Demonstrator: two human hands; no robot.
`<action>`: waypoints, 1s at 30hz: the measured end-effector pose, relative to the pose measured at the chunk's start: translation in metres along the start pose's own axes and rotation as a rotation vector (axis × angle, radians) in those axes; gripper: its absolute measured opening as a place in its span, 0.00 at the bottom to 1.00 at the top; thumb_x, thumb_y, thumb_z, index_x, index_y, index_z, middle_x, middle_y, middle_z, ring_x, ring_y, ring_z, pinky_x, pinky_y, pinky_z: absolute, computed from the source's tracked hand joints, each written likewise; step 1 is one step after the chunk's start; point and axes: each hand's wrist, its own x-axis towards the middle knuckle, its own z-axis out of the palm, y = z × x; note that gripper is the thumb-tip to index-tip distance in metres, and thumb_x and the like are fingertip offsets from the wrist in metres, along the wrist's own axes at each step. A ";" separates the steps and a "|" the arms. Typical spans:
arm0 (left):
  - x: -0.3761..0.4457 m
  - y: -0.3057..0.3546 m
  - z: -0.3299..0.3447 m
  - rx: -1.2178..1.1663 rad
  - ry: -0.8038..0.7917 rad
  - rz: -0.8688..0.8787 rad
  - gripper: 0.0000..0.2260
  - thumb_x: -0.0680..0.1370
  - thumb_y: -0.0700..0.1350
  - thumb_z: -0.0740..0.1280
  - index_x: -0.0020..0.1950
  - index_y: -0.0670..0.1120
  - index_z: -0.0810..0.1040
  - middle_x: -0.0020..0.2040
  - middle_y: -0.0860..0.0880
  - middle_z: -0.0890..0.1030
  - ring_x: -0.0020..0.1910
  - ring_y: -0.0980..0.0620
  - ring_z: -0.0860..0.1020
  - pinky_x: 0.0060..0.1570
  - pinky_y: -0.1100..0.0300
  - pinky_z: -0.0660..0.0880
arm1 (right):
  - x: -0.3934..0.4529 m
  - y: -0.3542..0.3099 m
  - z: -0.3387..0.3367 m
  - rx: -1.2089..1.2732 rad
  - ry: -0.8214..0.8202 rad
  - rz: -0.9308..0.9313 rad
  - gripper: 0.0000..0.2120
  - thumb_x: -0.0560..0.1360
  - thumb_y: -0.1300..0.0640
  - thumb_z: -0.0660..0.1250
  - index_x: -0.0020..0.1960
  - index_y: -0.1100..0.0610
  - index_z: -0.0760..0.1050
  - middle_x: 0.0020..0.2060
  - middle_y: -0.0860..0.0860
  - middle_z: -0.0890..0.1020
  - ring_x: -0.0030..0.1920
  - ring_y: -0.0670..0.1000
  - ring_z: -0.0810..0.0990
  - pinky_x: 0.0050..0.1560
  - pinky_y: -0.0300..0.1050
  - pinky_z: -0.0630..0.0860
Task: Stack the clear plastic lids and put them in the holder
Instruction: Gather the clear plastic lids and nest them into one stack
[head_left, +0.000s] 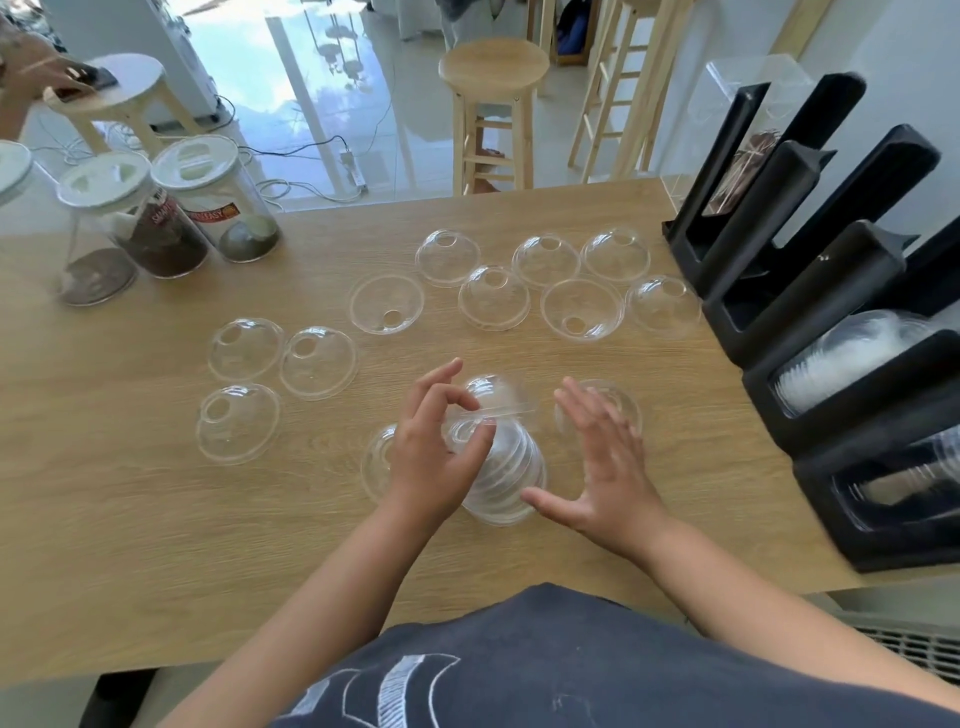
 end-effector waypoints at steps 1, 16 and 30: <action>-0.003 0.000 -0.002 0.007 -0.005 0.008 0.09 0.72 0.52 0.71 0.48 0.51 0.77 0.69 0.59 0.72 0.71 0.58 0.69 0.65 0.44 0.72 | 0.002 -0.006 0.006 0.022 -0.029 -0.003 0.48 0.66 0.31 0.67 0.77 0.48 0.50 0.78 0.45 0.52 0.78 0.47 0.48 0.75 0.55 0.46; -0.030 -0.007 -0.021 0.122 -0.086 0.253 0.11 0.70 0.41 0.77 0.45 0.45 0.76 0.67 0.49 0.77 0.67 0.51 0.75 0.63 0.52 0.73 | 0.006 -0.017 0.022 0.181 -0.080 -0.072 0.43 0.67 0.38 0.69 0.76 0.47 0.54 0.77 0.48 0.56 0.77 0.49 0.55 0.75 0.57 0.55; -0.035 -0.014 -0.022 0.392 -0.248 0.413 0.30 0.71 0.48 0.76 0.71 0.46 0.73 0.64 0.47 0.74 0.63 0.44 0.74 0.65 0.48 0.69 | -0.013 -0.007 0.024 0.450 -0.042 0.020 0.37 0.69 0.46 0.73 0.73 0.40 0.57 0.72 0.49 0.65 0.74 0.47 0.62 0.71 0.54 0.65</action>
